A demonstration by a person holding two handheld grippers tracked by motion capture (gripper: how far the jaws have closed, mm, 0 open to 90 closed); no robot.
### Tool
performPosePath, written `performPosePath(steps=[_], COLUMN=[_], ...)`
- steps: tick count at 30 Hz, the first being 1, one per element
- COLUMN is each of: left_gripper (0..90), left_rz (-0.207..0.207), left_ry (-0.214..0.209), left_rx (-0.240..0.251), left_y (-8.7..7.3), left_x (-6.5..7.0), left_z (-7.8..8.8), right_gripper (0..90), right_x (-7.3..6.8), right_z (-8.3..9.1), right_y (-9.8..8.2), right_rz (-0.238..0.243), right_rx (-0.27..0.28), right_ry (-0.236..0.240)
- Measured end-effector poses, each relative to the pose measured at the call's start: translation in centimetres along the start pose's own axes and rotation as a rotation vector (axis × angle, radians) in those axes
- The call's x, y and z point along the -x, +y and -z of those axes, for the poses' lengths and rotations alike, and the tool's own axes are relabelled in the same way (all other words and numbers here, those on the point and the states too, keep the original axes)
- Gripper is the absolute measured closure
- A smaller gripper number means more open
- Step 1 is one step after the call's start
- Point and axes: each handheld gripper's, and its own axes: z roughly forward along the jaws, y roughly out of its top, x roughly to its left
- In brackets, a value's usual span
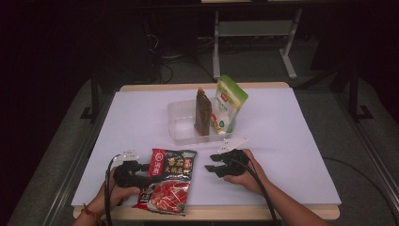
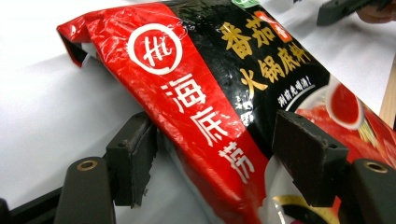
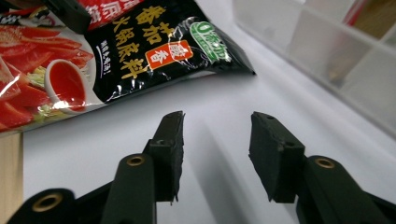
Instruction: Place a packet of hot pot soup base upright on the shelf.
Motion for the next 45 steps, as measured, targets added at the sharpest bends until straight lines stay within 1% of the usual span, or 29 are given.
performPosePath(steps=[2,4,5,7,9,10,13,14,16,18,20,22,23,25,26,27,28,29,30,33,34,36,37,38,40,42,43,44,45], left_gripper=[30.3,30.5,31.3,34.9,38.0,39.3,43.0,44.8,52.4,58.6,64.9,67.9,68.9,69.6,69.8,69.8,69.8,69.7,69.8,69.7,69.4,68.4,68.1,68.0,67.7,67.4,67.5,67.7,67.6], left_rz=[0.002,0.004,0.004,0.025,0.029,0.029,0.005,0.006,0.023,0.004,-0.017,-0.034,-0.043,-0.046,-0.042,-0.04,-0.048,-0.048,-0.047,-0.025,-0.026,-0.027,-0.025,-0.014,-0.009,-0.012,-0.013,-0.028,-0.029], left_ry=[0.008,0.016,0.016,0.007,-0.02,-0.021,-0.008,-0.003,0.007,0.019,0.047,0.065,0.071,0.07,0.067,0.065,0.065,0.063,0.059,0.052,0.052,0.052,0.044,0.037,0.027,0.022,0.027,0.03,0.029], left_rx=[-0.003,-0.005,-0.016,-0.032,-0.041,-0.046,-0.062,-0.059,-0.043,-0.032,-0.025,-0.024,-0.027,-0.025,-0.026,-0.028,-0.033,-0.036,-0.034,-0.027,-0.024,-0.02,-0.017,-0.012,-0.004,-0.007,-0.008,-0.015,-0.015], left_y=[0.2,0.3,0.3,0.2,-0.2,-0.3,-0.2,-0.1,-0.1,0.0,0.2,0.4,0.5,0.5,0.6,0.6,0.7,0.8,0.8,1.0,1.1,1.4,1.5,1.6,1.6,1.9,2.2,2.4,2.5], left_x=[0.4,0.6,0.6,0.5,0.4,0.4,0.6,0.6,0.7,0.9,1.4,1.8,1.9,2.0,2.0,2.1,2.1,2.2,2.2,2.1,2.1,2.1,2.0,2.0,2.0,2.0,2.1,2.1,2.2], left_z=[-0.4,-0.4,-0.3,0.2,0.8,1.0,1.1,1.0,0.9,0.7,0.5,0.3,0.2,0.0,-0.1,-0.1,-0.1,-0.2,-0.3,-0.6,-0.8,-1.3,-1.5,-1.7,-2.1,-2.4,-2.6,-2.9,-3.0], right_gripper=[52.3,52.1,51.8,51.3,50.8,50.7,50.2,50.1,50.0,49.4,49.3,49.3,49.4,48.4,47.1,47.0,46.0,45.5,45.4,41.7,40.2,37.9,37.0,36.1,35.9,35.1,34.7,33.6,32.9], right_x=[0.1,0.3,0.3,0.5,0.3,0.2,0.0,-0.1,-0.3,-0.6,-0.8,-1.0,-1.1,-1.4,-1.5,-1.6,-1.6,-1.6,-1.6,-1.2,-1.2,-0.9,-0.8,-0.6,-0.3,0.1,0.3,0.5,0.7], right_z=[-0.1,0.4,0.6,1.1,1.4,1.4,1.2,1.0,0.8,0.7,0.4,0.1,0.0,-0.4,-0.5,-0.7,-0.8,-0.9,-1.0,-1.3,-1.3,-1.4,-1.3,-1.2,-1.0,-0.9,-0.9,-0.9,-0.9], right_y=[-0.1,-0.1,-0.1,-0.1,-0.2,-0.3,-0.8,-0.8,-0.9,-0.9,-0.9,-1.1,-1.2,-1.4,-1.5,-1.5,-1.4,-1.3,-1.3,-1.2,-1.2,-1.1,-1.1,-1.1,-1.1,-1.1,-1.2,-1.2,-1.2], right_rz=[-0.003,-0.019,-0.023,-0.037,-0.038,-0.035,-0.033,-0.029,-0.026,-0.022,-0.026,-0.033,-0.046,-0.063,-0.076,-0.087,-0.091,-0.1,-0.109,-0.153,-0.163,-0.18,-0.185,-0.191,-0.211,-0.23,-0.242,-0.252,-0.262], right_rx=[-0.01,-0.005,0.002,0.016,0.009,-0.001,-0.021,-0.022,-0.022,-0.027,-0.03,-0.047,-0.052,-0.072,-0.072,-0.071,-0.07,-0.068,-0.068,-0.06,-0.056,-0.057,-0.059,-0.056,-0.048,-0.028,-0.027,-0.024,-0.017], right_ry=[0.018,0.02,0.022,0.022,0.024,0.027,0.044,0.048,0.067,0.077,0.092,0.11,0.133,0.165,0.186,0.195,0.199,0.212,0.219,0.252,0.255,0.282,0.287,0.293,0.293,0.285,0.28,0.275,0.271])
